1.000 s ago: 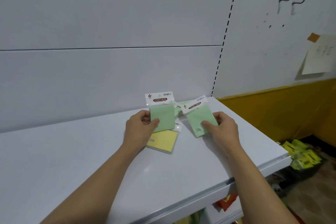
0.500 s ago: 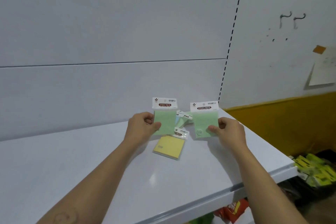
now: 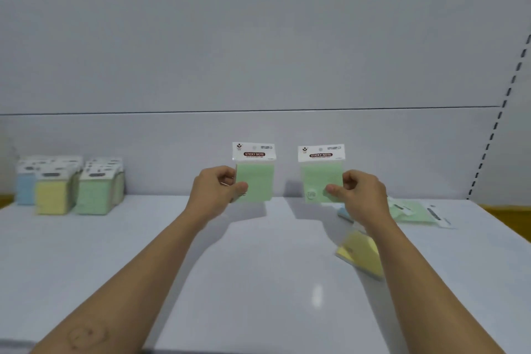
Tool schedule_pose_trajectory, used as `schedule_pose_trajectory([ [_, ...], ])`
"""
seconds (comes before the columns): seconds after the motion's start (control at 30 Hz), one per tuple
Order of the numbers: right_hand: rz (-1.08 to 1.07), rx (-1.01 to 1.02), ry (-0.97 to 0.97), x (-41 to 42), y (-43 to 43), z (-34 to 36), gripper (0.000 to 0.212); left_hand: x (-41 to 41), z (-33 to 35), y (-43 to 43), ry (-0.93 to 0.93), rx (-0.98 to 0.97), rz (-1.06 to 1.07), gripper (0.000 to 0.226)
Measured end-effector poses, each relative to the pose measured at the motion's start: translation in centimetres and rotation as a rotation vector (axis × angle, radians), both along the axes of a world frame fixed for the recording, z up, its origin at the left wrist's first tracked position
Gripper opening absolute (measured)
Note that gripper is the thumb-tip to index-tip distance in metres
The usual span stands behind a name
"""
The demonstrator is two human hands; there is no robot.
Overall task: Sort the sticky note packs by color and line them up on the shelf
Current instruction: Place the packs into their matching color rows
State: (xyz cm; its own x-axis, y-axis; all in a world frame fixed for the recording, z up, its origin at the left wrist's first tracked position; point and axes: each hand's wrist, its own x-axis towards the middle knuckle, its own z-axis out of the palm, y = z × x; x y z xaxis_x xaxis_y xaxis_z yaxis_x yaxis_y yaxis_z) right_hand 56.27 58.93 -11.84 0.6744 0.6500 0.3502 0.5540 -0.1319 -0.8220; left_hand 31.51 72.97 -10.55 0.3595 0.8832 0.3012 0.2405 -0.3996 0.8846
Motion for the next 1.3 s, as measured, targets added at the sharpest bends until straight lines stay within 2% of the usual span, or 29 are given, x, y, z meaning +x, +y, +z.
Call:
schedule_pose_trajectory([
  [0.13, 0.122, 0.020, -0.005, -4.0, 4.1, 0.8, 0.038, -5.6, 0.2, 1.4, -0.006, -0.016, 0.112, 0.012],
  [0.4, 0.326, 0.057, 0.023, -13.2, 10.4, 1.3, 0.022, -16.2, 0.5, 3.2, 0.005, -0.017, 0.293, 0.017],
  [0.57, 0.388, 0.032, 0.029, -18.7, 13.1, 1.0, 0.021, -21.8, -0.4, 5.4, -0.015, -0.017, 0.339, 0.014],
  [0.97, 0.373, -0.036, 0.075, -33.1, 21.0, -1.3, 0.021, -33.9, -5.2, 14.7, -0.014, -0.129, 0.299, 0.016],
  [1.3, 0.188, 0.033, 0.196, -37.2, 25.0, -2.9, 0.012, -33.2, -5.6, 21.2, 0.104, -0.062, 0.189, 0.015],
])
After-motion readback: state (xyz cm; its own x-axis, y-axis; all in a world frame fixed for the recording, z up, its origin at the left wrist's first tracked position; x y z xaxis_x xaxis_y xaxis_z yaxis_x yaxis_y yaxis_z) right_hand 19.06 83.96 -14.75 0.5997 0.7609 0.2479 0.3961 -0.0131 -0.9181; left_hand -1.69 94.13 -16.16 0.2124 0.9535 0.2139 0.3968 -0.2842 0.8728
